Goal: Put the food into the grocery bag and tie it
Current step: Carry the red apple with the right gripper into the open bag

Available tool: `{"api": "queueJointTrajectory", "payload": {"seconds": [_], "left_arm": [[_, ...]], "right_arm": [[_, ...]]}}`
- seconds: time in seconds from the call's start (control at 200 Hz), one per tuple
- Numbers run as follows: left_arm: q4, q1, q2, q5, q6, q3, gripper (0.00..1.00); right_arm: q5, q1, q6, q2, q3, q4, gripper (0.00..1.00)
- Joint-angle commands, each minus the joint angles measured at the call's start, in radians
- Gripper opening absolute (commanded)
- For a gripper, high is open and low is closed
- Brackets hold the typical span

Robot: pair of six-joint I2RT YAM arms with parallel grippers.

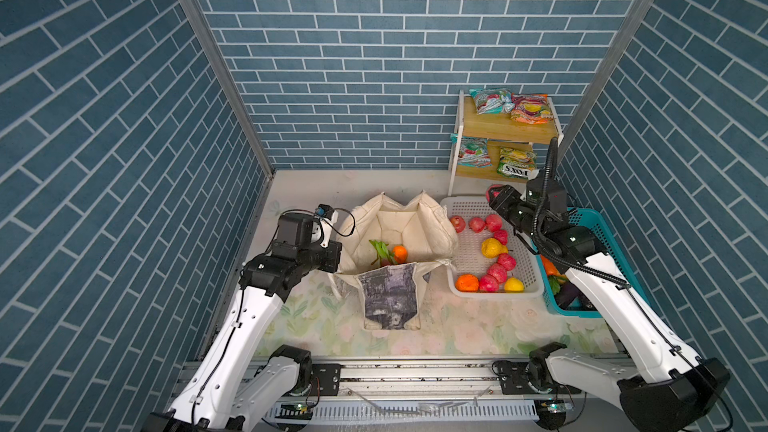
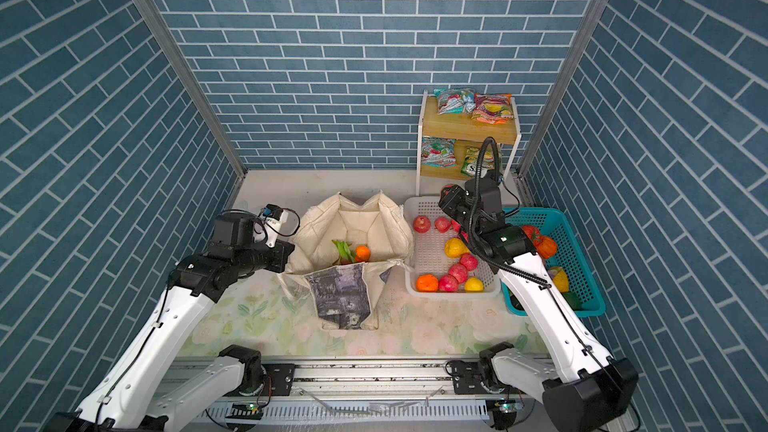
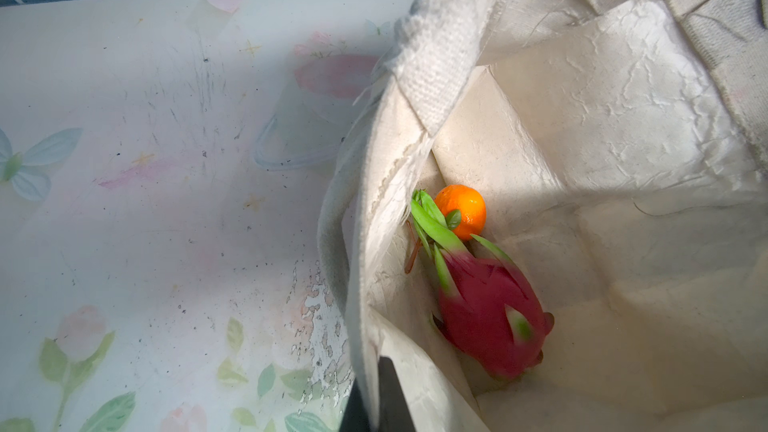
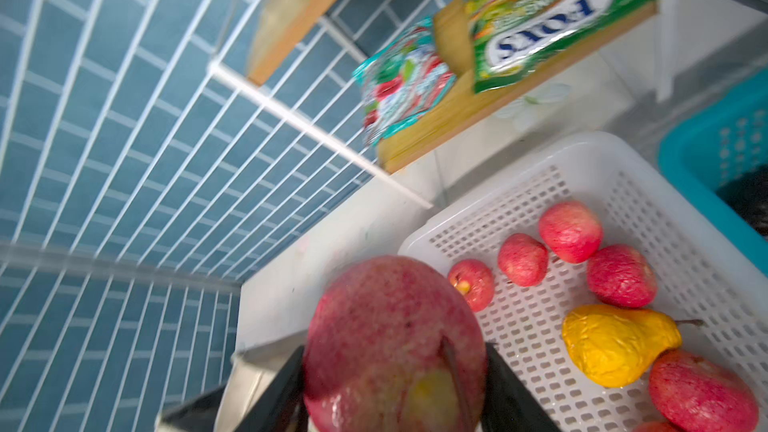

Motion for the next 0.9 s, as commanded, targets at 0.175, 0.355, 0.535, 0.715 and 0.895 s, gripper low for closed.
{"api": "queueJointTrajectory", "payload": {"seconds": [0.175, 0.355, 0.535, 0.715, 0.895], "left_arm": [[0.022, 0.005, -0.013, -0.015, 0.005, -0.012, 0.0], [0.023, 0.005, -0.006, -0.013, 0.005, -0.013, 0.0], [0.024, 0.005, -0.005, -0.01, 0.005, -0.015, 0.0], [0.023, 0.005, -0.004, -0.004, 0.004, -0.015, 0.0], [0.025, 0.005, -0.005, 0.0, 0.005, -0.015, 0.0]], "right_arm": [[-0.089, 0.251, -0.366, 0.136, 0.202, -0.264, 0.46], [-0.121, 0.403, -0.479, 0.31, 0.332, -0.337, 0.45], [-0.182, 0.464, -0.516, 0.455, 0.429, -0.366, 0.4], [-0.249, 0.489, -0.532, 0.554, 0.493, -0.381, 0.38], [-0.288, 0.506, -0.54, 0.62, 0.532, -0.397, 0.35]]}}
